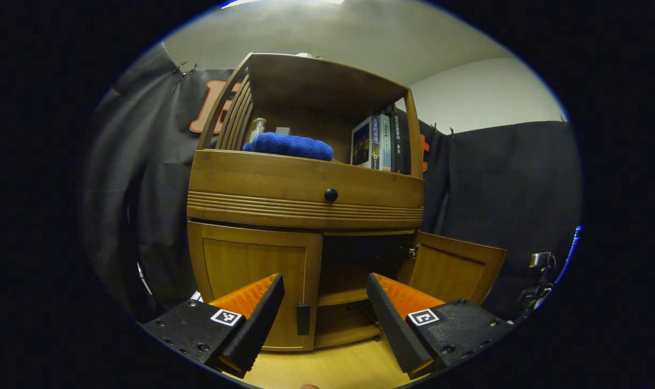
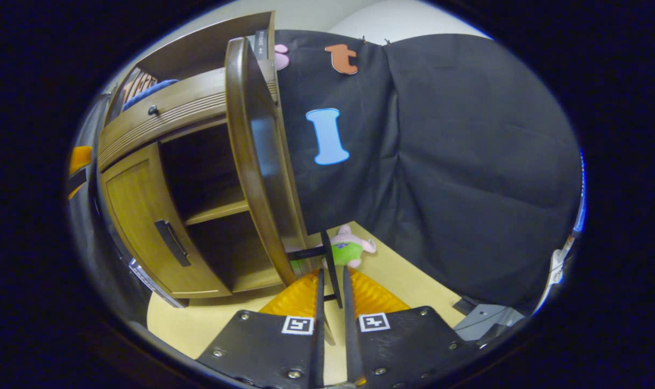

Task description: Open the right door of the double-door shoe cabinet with the right hand, and open the left door with the left hand.

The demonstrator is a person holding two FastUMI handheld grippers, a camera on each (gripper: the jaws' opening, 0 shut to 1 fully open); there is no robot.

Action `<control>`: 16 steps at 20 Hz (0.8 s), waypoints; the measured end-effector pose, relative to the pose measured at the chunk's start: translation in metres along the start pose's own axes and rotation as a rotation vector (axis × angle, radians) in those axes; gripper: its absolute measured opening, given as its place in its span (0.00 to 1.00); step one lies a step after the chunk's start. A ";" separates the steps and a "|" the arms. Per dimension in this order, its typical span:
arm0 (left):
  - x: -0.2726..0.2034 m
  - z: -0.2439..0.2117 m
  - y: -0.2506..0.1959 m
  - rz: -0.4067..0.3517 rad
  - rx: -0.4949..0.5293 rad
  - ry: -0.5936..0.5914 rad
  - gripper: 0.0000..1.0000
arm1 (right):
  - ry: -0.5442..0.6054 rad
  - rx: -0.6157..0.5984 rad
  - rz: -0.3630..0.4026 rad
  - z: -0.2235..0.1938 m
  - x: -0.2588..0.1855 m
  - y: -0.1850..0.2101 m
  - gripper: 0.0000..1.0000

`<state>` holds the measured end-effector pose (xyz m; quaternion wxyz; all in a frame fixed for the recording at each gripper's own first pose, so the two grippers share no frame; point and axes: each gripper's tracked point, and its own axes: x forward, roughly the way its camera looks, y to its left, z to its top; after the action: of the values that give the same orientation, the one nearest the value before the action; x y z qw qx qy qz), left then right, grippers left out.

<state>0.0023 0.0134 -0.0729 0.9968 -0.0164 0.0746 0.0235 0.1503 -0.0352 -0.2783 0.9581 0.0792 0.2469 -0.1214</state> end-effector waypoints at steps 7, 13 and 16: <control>0.018 -0.024 0.018 0.066 0.024 0.033 0.96 | -0.033 0.000 -0.081 0.013 0.003 -0.043 0.16; 0.046 -0.061 0.039 0.118 0.024 0.075 0.96 | -0.070 0.016 -0.060 0.032 0.000 -0.041 0.16; 0.062 -0.086 0.048 0.132 0.005 0.115 0.96 | -0.127 0.000 -0.069 0.055 -0.013 -0.041 0.16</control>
<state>0.0488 0.0609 -0.1683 0.9871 -0.0105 0.1329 0.0882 0.1534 -0.0833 -0.2278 0.9672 0.0628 0.1880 -0.1590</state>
